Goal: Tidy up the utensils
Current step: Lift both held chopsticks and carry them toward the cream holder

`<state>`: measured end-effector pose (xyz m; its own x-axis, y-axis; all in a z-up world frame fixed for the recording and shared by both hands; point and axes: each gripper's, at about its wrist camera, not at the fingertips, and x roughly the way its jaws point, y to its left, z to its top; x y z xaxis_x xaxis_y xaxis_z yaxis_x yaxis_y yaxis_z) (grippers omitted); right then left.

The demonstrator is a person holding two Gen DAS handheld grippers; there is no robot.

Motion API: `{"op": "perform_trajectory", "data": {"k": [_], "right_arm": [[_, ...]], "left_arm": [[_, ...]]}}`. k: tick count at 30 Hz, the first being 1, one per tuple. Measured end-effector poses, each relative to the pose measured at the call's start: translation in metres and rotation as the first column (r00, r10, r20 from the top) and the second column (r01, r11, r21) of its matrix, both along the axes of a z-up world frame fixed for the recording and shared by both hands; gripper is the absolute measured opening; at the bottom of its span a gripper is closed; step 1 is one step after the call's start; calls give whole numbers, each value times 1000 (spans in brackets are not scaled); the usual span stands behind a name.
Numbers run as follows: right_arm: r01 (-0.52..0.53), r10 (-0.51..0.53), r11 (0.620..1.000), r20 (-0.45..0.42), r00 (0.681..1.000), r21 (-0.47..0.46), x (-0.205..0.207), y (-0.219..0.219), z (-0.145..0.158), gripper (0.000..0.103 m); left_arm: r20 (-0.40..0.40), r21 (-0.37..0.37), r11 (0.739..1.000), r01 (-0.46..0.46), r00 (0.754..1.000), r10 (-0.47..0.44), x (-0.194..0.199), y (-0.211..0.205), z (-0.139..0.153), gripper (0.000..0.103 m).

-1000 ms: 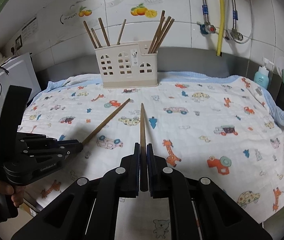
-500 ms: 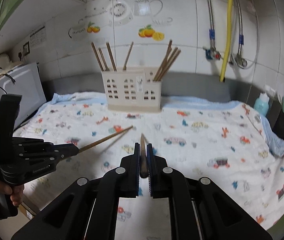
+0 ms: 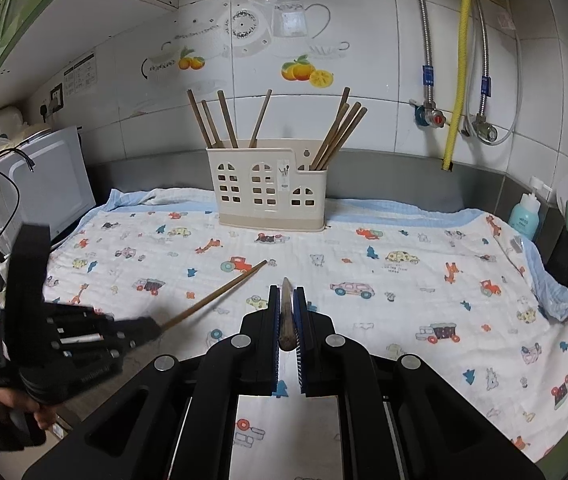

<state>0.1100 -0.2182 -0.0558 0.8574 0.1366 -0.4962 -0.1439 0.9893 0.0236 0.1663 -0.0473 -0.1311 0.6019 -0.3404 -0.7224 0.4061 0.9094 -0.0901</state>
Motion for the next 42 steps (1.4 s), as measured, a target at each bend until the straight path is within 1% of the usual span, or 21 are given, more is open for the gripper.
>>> {"op": "perform_trajectory", "data": {"k": [3,6,8,10,14,17,21,25,26,30,32,35,39,41,42], "right_arm": [[0,0,1000,-3,1000,-5,-1,1,-3,7],[1,-1,1000,-6,1000,-3,-2,1,-5,7],[0,-1,1000,-10,1000,-2,-1,1,-6,7],[-2,2,1000,-8,1000,-5,-1,1,-5,7],[-2,2,1000,-4,1000,-5,-1,1,-4,7],[-8,8,1000,-7,1000,-15,-1,2,-3,7],[-15,15,1000,-7,1000,-19,1,3,-2,7],[-19,20,1000,3,1000,-19,2,3,3,7],[-21,21,1000,5,1000,-18,1,2,4,7],[-26,26,999,24,999,-24,3,1,14,7],[-37,38,999,36,999,-20,5,0,22,7],[-51,51,999,52,997,-13,10,-2,35,7],[-80,79,997,67,995,3,19,-3,55,7],[-90,90,996,80,993,0,25,-2,65,7],[-94,94,996,86,992,-5,27,-1,69,7]], "left_arm": [[-27,3,1000,-3,1000,3,-1,-1,-12,6],[-25,11,1000,-6,1000,6,-2,-3,-15,6],[-56,17,1000,2,998,-1,-1,-4,-17,6],[-58,42,999,10,998,-8,-2,-6,-16,8],[-83,57,998,17,996,-13,0,-8,-16,8],[-122,88,996,27,992,-16,6,-12,-13,8],[-165,134,989,65,985,-42,12,-18,-11,7],[-207,107,992,74,977,-50,19,-13,-9,6],[-203,107,992,71,978,-49,18,-13,-8,6],[-169,42,997,61,984,-53,16,-6,6,6],[-133,8,999,52,990,-50,16,-2,17,6],[-55,-39,998,56,997,-58,12,3,41,6],[34,-76,994,76,997,-73,9,4,69,6],[63,-85,993,77,995,-72,10,4,78,6],[77,-101,991,83,994,-76,11,4,83,6]]}}
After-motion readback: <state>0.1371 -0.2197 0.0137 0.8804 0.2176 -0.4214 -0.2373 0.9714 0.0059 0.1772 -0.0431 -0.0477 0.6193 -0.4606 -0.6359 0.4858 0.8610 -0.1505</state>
